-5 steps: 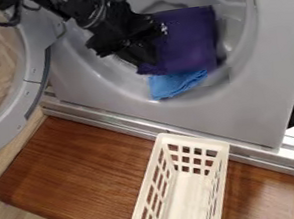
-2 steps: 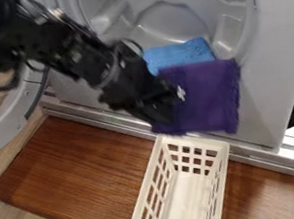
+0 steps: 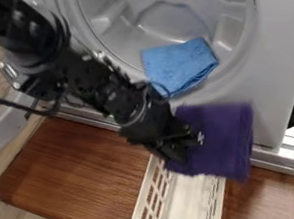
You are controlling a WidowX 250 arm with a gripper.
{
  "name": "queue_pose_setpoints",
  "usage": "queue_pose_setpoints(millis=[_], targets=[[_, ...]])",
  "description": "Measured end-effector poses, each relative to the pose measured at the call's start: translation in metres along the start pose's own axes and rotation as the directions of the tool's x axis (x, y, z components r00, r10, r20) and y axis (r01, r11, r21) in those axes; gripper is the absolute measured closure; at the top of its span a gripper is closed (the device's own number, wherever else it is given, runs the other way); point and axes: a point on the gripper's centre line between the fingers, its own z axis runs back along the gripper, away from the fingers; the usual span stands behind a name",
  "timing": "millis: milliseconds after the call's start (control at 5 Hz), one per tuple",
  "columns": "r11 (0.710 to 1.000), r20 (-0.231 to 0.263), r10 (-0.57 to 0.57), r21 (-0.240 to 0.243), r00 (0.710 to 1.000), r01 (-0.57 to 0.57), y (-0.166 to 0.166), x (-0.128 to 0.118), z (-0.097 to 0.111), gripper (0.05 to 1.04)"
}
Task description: Take the cloth out the machine and put it in the basket
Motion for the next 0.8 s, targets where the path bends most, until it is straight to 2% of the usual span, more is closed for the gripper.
queue_pose_setpoints(millis=[200, 400, 600, 800], targets=[[0.999, -0.060, 0.002, 0.040, 0.998, 0.001, 0.009, -0.012, -0.017, 0.974], [0.998, -0.094, 0.026, 0.065, 0.995, -0.020, 0.011, -0.025, -0.024, 0.974], [0.996, -0.111, 0.055, 0.072, 0.992, -0.047, 0.014, -0.036, -0.027, 0.974], [0.997, -0.106, 0.060, 0.060, 0.993, -0.054, 0.013, -0.041, -0.029, 0.938]])
